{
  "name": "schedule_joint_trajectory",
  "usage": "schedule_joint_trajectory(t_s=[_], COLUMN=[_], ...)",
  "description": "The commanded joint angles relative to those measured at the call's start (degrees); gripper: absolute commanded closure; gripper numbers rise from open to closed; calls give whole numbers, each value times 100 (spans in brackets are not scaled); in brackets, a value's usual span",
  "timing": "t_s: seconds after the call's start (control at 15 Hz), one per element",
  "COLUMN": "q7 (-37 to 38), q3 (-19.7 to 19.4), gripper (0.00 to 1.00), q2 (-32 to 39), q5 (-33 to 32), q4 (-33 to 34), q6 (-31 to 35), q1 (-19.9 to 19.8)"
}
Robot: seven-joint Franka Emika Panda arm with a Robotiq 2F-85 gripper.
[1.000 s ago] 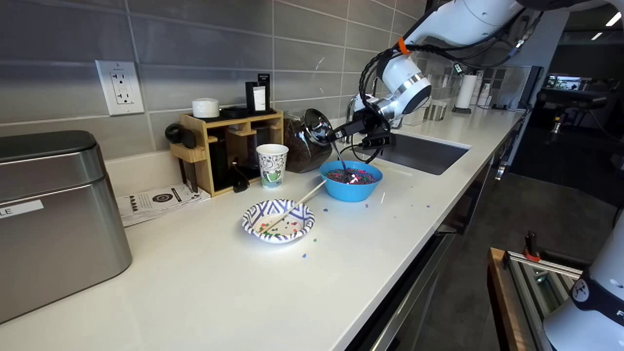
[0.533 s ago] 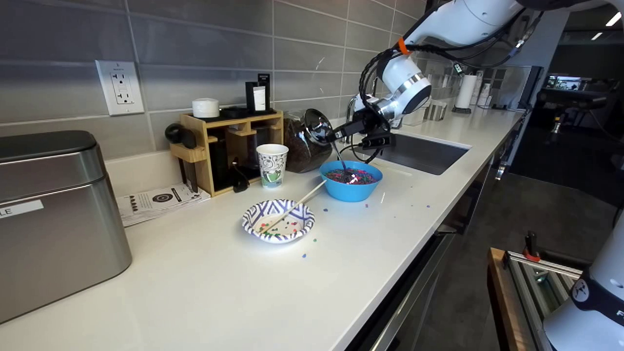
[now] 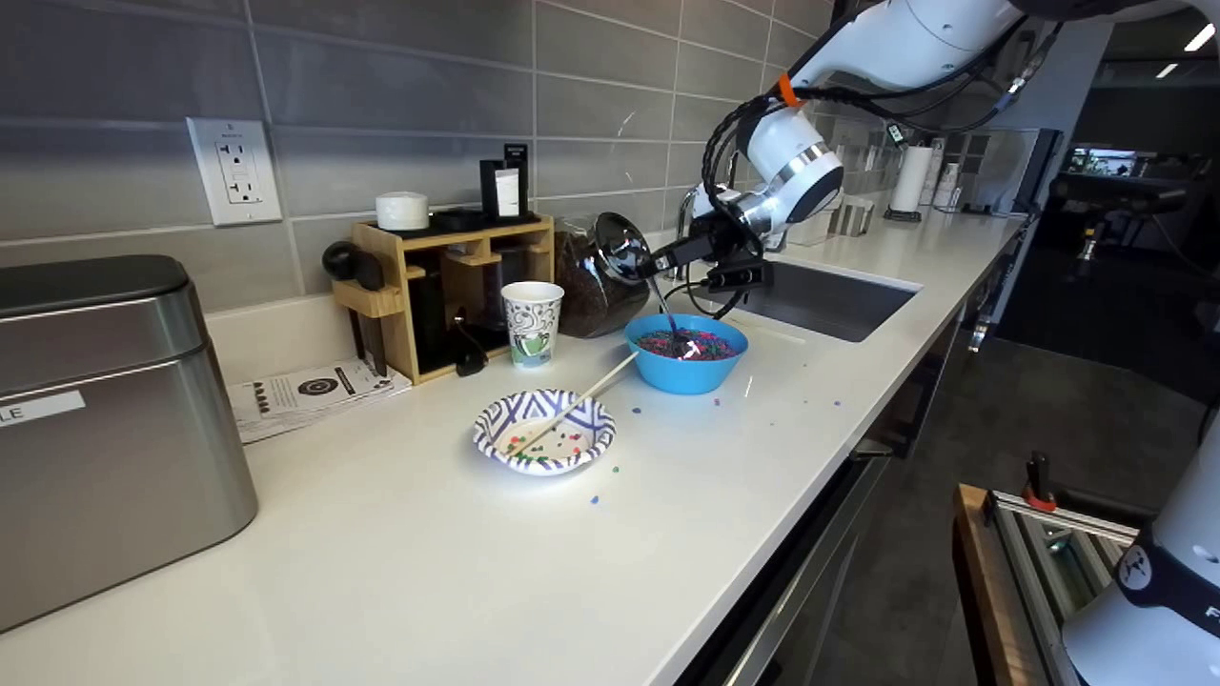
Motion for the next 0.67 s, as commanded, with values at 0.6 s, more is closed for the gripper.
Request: schedule_joint_trajectory(t_s=[0.6], q7=[-71], q3=[18], gripper=[100], q2=[19], q5=[66], q4=[15], q6=[-125], q1=[-44])
